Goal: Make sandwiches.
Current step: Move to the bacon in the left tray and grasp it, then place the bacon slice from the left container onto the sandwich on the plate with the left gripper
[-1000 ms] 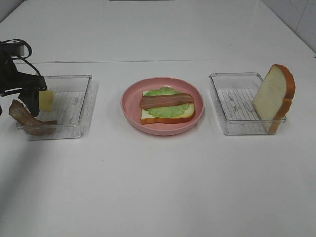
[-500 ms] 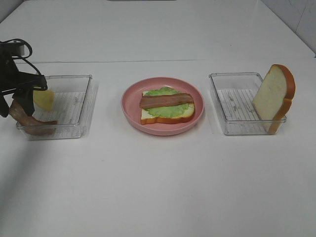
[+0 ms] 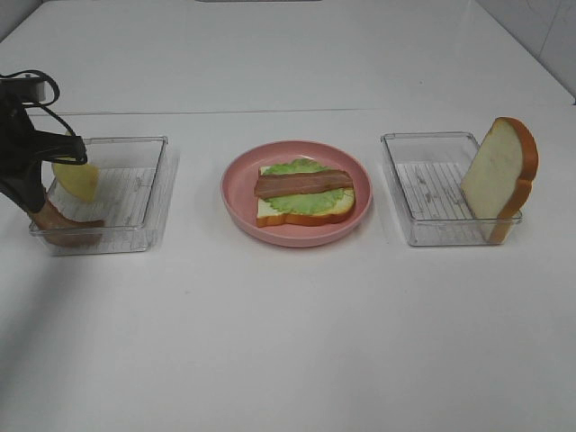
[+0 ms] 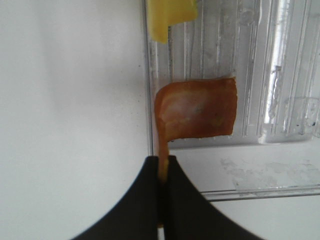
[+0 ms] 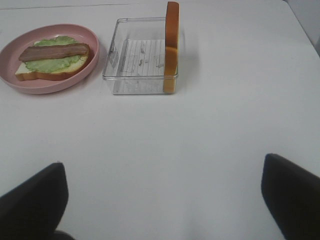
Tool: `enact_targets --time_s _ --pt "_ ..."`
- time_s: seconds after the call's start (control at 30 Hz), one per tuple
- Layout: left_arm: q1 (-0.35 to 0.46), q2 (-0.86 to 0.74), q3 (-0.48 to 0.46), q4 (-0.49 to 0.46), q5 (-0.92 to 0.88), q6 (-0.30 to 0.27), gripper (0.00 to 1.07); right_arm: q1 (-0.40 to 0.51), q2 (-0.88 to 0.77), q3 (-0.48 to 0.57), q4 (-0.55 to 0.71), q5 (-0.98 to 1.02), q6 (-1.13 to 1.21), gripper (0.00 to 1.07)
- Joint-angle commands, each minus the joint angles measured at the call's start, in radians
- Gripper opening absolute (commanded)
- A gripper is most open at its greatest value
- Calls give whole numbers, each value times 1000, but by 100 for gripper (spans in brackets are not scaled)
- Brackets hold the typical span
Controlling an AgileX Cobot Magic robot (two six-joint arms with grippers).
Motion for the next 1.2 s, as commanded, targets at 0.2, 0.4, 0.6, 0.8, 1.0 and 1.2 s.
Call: enact_targets --time_s 0.2,0.4,0.6,0.8,1.0,1.2 --pt "-6 -108 -15 -20 57 40 0 -1 -31 3 0 -9 -6 98" --pt "-6 -223 -15 -105 48 48 0 -1 -31 3 0 -9 -6 98" --pt "-34 -300 -91 -208 55 56 0 -1 -31 3 0 -9 -6 98" --pt "-110 -288 -179 -249 50 56 0 -1 -31 3 0 -9 -6 98" --pt "-244 -172 -355 -311 45 56 0 -1 -31 3 0 -9 -6 98" --pt "-346 11 -506 -355 45 56 0 -1 -31 3 0 -9 -6 98"
